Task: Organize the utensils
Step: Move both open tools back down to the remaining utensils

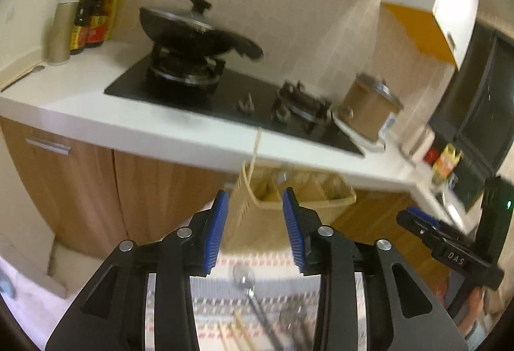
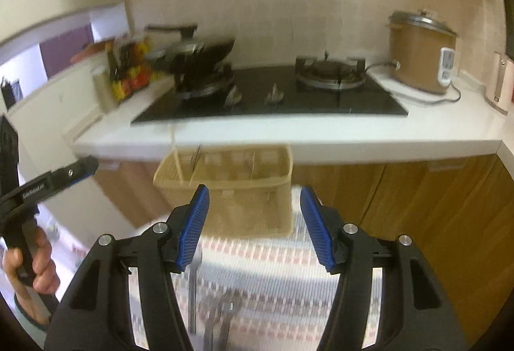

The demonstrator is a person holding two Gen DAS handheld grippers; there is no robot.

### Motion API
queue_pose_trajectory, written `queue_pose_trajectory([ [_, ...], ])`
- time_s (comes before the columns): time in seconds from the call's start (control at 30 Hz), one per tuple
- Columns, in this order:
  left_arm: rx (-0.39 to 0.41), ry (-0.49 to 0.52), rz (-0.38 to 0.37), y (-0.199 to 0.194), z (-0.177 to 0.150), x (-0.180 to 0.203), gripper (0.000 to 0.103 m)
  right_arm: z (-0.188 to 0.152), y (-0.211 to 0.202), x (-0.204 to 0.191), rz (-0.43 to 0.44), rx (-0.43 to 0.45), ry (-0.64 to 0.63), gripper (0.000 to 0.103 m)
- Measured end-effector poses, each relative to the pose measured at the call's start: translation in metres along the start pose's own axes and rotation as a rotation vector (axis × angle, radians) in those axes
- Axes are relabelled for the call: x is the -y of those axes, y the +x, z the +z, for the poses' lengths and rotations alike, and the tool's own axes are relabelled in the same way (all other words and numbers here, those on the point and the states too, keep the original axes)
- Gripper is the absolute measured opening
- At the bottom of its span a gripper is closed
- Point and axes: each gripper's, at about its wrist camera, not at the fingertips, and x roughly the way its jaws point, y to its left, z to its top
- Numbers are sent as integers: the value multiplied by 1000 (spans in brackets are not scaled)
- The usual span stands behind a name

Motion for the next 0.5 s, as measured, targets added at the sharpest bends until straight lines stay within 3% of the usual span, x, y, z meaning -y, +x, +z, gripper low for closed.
queue_pose_trajectory([
  [0.07, -51, 14, -1, 3, -7, 2, 37, -9, 7, -3, 6, -72, -10, 55],
  [0.27, -278, 29, 16, 45, -40, 1, 44, -55, 57, -11, 102, -395, -12, 55],
  [0.37, -379, 14, 17, 76, -58, -5, 44, -79, 77, -22, 163, -482, -20, 55],
  [0.5, -459, -12, 46, 117, -77, -16, 44, -101, 88, -34, 233, -490, -26, 55],
])
